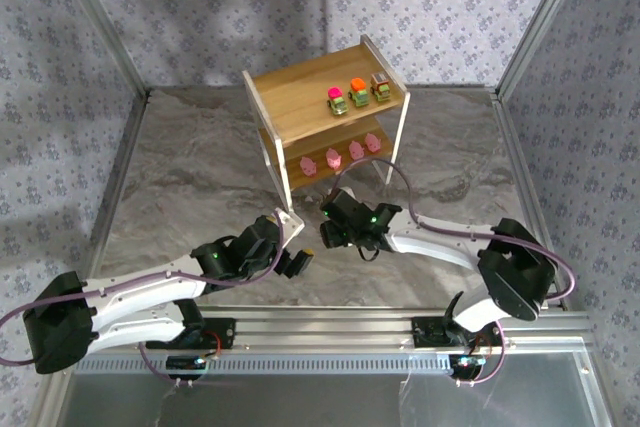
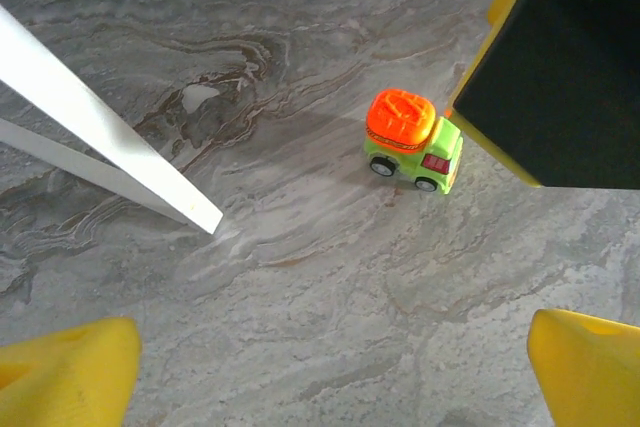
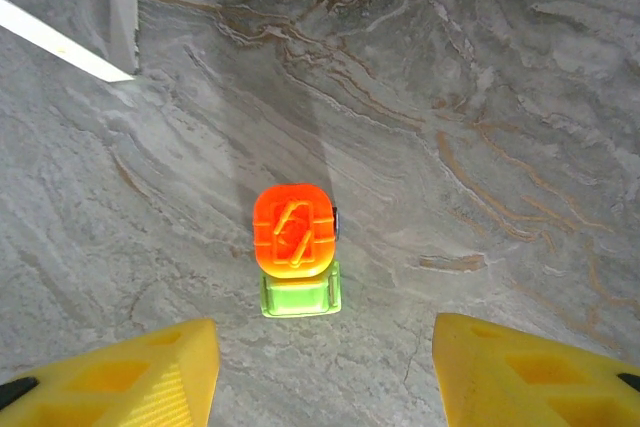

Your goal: Place and organize the plastic toys onto the shelf

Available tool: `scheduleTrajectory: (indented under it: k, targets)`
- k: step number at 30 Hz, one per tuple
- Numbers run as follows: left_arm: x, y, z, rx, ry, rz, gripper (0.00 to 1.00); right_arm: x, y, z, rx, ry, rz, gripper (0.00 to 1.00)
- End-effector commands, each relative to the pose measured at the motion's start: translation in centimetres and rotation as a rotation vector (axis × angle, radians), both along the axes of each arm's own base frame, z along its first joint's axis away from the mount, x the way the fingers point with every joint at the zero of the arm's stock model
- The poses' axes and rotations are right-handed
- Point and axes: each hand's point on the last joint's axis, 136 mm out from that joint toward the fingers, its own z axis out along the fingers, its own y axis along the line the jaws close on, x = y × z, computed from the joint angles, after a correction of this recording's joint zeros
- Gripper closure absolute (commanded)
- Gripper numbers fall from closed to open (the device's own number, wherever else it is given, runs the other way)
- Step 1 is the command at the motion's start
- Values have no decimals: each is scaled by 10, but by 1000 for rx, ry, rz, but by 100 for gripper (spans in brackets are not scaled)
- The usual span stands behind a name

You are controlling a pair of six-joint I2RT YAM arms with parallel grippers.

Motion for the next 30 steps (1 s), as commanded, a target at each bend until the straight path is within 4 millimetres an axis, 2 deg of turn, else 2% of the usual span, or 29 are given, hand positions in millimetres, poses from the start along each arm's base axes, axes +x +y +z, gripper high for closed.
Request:
scheduleTrajectory:
  k: [1, 11, 30]
  targets:
    - [3, -2, 12, -11, -30, 10, 1, 0, 2, -11, -9, 3, -5, 40]
    - [4, -2, 13, -11, -35, 17, 1, -1, 12, -25, -12, 24, 19, 40]
    - [5, 0, 14, -10, -38, 22, 1, 1, 13, -52, -58, 53, 24, 40]
